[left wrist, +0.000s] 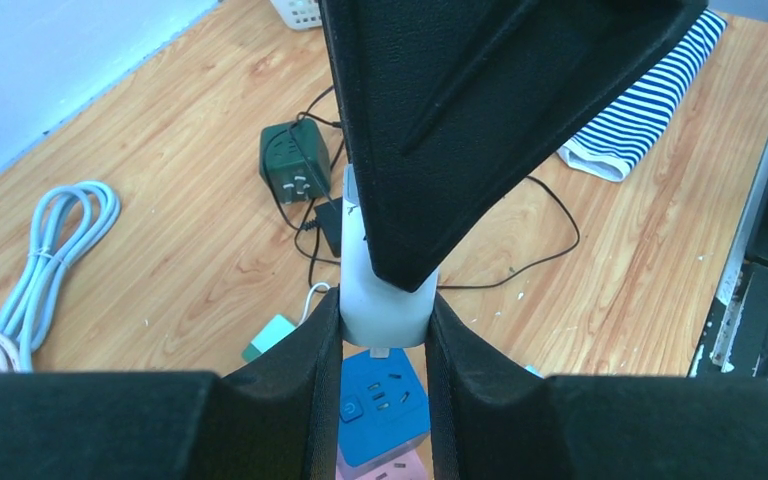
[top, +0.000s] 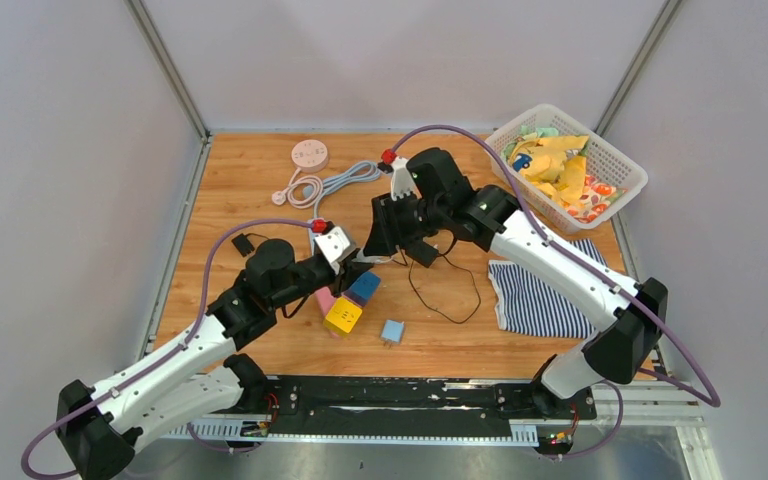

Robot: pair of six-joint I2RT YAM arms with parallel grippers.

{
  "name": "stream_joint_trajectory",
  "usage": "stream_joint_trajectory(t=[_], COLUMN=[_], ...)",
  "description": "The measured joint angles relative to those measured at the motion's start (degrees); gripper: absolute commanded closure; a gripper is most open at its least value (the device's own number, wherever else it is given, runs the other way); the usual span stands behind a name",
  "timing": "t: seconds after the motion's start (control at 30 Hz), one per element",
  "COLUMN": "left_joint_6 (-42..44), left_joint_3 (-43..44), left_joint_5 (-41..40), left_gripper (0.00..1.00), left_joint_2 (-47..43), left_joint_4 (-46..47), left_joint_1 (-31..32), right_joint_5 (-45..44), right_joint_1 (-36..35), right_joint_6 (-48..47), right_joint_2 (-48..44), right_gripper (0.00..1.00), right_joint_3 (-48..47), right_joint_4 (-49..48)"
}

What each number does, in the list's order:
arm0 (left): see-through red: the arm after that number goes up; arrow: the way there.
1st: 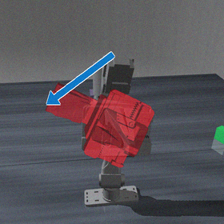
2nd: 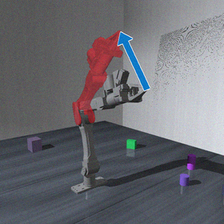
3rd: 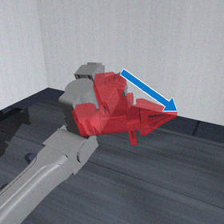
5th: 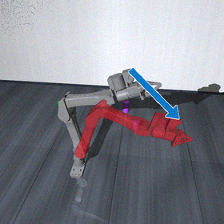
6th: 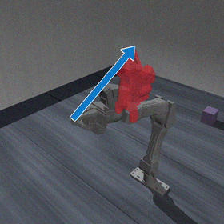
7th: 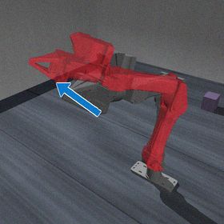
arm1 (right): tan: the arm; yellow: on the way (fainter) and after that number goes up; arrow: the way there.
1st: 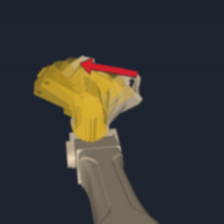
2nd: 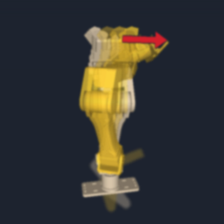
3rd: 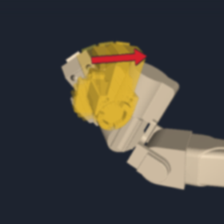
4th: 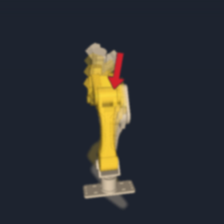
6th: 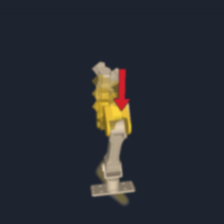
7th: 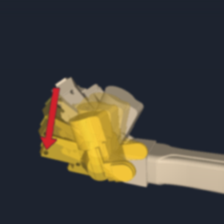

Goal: Insert the plug
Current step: Pick up the plug from the center of the board, then insert the plug into the socket.

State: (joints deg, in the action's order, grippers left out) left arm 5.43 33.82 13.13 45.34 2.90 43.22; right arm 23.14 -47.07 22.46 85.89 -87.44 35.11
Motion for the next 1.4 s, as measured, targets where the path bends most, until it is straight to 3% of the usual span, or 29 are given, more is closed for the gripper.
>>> stream_joint_trajectory(t=[0.13, 0.17, 0.33, 0.47, 0.6, 0.77, 1.0, 1.4], left_joint_6=[-1.77, -3.21, -10.88, -16.52, -19.63, -26.38, -34.8, -37.42], left_joint_3=[0.0, -0.04, -0.46, 1.31, 6.43, 6.34, 4.61, 1.46], left_joint_5=[-1.11, -1.57, -3.89, -7.82, -8.9, -6.71, -1.68, 4.44], left_gripper=[0.44, 0.36, 0.19, 0.18, 0.24, 0.29, 0.37, 0.48], left_joint_2=[0.02, 0.02, -1.88, -0.83, 5.7, 8.83, 9.9, 17.86], left_joint_4=[-0.48, -0.52, -0.7, -7.26, -15.56, -19.58, -19.26, -17.97], left_joint_1=[0.02, 0.07, 0.04, 0.04, -0.87, -8.07, -16.41, -18.69], right_joint_5=[0.46, 0.46, -2.73, -4.13, -4.09, -3.39, -4.66, -6.45], right_joint_1=[0.31, 0.37, 1.05, 1.46, 1.46, 1.2, -1.9, -4.15], right_joint_6=[-0.02, -0.7, -7.37, -13.11, -19.26, -24.39, -28.35, -28.96], right_joint_2=[-0.59, -1.03, -6.97, -10.62, -11.21, -11.04, -7.89, -1.01], right_gripper=[1.0, 1.0, 1.0, 1.0, 1.0, 1.0, 1.0, 1.0], right_joint_3=[1.77, 2.64, 12.74, 20.35, 24.3, 27.12, 27.19, 24.94], right_joint_4=[-2.08, -2.95, -9.73, -16.39, -22.88, -28.85, -31.17, -29.11])
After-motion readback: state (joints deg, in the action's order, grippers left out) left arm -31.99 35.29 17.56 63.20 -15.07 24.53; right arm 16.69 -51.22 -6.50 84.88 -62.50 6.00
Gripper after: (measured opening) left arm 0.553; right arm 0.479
